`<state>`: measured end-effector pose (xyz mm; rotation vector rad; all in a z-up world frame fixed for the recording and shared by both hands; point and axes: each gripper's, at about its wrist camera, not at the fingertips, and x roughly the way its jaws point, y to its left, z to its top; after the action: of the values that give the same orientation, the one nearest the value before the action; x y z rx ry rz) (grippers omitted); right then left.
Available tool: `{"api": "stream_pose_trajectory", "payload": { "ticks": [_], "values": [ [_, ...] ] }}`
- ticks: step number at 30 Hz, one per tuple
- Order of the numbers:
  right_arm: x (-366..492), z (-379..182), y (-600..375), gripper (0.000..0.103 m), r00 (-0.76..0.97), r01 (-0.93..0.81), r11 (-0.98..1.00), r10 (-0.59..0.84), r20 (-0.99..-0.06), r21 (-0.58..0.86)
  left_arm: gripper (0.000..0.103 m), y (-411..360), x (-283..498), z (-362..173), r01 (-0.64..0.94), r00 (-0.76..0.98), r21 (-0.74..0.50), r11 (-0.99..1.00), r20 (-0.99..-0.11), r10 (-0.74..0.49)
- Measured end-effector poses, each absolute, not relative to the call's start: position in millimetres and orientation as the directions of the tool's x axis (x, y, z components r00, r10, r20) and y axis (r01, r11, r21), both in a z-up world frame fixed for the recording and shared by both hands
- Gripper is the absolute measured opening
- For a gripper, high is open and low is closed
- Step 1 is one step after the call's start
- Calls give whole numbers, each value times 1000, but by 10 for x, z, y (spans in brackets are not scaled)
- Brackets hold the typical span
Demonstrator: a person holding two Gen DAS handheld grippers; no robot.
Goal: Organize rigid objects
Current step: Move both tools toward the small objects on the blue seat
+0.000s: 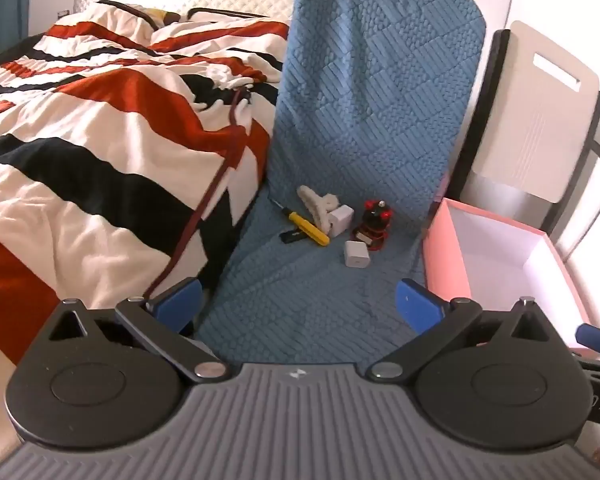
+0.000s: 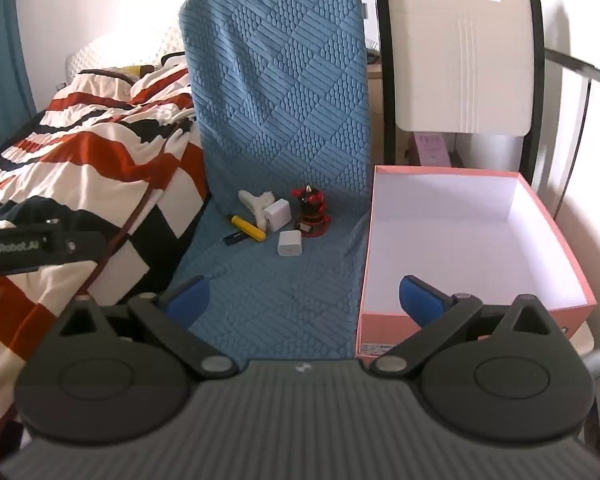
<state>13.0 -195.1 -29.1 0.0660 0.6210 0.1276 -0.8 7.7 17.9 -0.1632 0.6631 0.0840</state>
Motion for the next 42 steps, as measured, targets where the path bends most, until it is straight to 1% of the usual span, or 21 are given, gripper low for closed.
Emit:
{"api": "stream_pose_trajectory", "payload": {
  "ticks": [4,8,12,14,17,19,23,28,33,38,42],
  "values": [
    [205,-301,-2023,103,799,-68,988,135,-585,135,103,93,43,153,-137,786,-116,984,-617,37],
    [256,-270,-2038,103,793,-74,989,138,-594,132,103,111,126,109,-134,777,-124,983,-629,27],
    [304,-149,-2109,103,772,-83,978,183,-609,190,103,124,204,97,-130,775,-120,984,-631,26],
    [358,-68,-2120,103,768,-88,982,173,-616,166,103,121,249,88,-131,771,-112,985,-636,31],
    [388,59,-2086,103,780,-110,991,135,-612,79,103,134,315,86,-136,767,-112,984,-641,33],
    [402,139,-2094,103,784,-126,990,138,-605,63,103,146,357,86,-143,766,-110,984,-642,39],
    [490,270,-2111,103,752,-130,988,152,-642,81,103,192,420,80,-156,766,-112,981,-641,48],
    [554,383,-2132,103,727,-129,984,176,-663,119,103,241,521,28,-164,752,-115,980,-657,49],
    [612,408,-2050,103,708,-136,985,173,-685,109,103,282,629,-22,-167,743,-122,978,-668,44],
    [713,367,-2036,103,661,-128,976,217,-718,177,103,290,723,-78,-146,731,-142,979,-682,10],
    [731,381,-1948,103,670,-148,979,203,-714,140,103,297,759,-116,-139,728,-130,982,-686,12]
  ]
}}
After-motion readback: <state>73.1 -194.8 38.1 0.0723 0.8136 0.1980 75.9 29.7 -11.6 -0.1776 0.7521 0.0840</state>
